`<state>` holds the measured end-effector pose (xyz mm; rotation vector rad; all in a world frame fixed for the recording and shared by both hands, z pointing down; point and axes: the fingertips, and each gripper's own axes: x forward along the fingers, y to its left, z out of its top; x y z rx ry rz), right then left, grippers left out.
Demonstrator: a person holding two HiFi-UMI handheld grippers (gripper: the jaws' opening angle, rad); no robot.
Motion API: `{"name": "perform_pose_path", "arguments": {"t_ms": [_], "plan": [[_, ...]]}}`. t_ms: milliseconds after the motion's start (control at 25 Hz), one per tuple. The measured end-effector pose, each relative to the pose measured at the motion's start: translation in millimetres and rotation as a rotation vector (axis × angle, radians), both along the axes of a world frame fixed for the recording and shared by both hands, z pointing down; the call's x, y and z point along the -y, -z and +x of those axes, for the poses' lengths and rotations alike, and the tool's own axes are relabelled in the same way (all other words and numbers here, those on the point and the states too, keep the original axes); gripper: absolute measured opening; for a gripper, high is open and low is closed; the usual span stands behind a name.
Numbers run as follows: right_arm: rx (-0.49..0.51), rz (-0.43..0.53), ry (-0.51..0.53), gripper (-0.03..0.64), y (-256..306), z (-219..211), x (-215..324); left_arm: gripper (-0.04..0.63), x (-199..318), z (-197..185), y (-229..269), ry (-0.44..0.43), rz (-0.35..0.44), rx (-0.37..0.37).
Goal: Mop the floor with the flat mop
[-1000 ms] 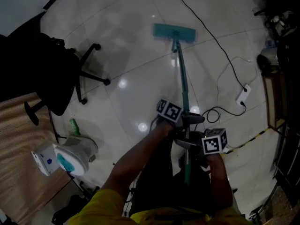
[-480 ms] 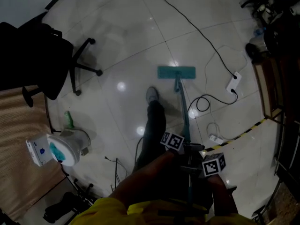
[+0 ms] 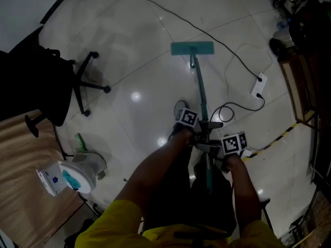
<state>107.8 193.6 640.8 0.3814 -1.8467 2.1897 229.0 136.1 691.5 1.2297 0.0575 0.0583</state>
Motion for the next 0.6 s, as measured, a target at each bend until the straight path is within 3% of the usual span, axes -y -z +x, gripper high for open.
{"name": "perform_pose_path", "arguments": {"t_ms": [120, 240, 400, 600], "plan": [[-0.002, 0.022, -0.033, 0.180, -15.5, -8.0, 74.0, 0.166, 72.5, -6.9, -24.9, -0.041, 0.079, 0.043], [0.016, 0.051, 0.010, 0.191, -3.1, -16.3, 98.3, 0.166, 98.8, -11.4, -15.6, -0.049, 0.099, 0.049], [0.007, 0.028, 0.104, 0.212, 52.5, -2.3, 34.7, 0.164, 46.6, -2.4, 40.0, 0.004, 0.105, 0.066], [0.007, -0.015, 0.254, 0.212, 119.9, 28.2, -90.2, 0.160, -61.6, 18.3, 110.3, 0.191, 0.057, 0.007]]}}
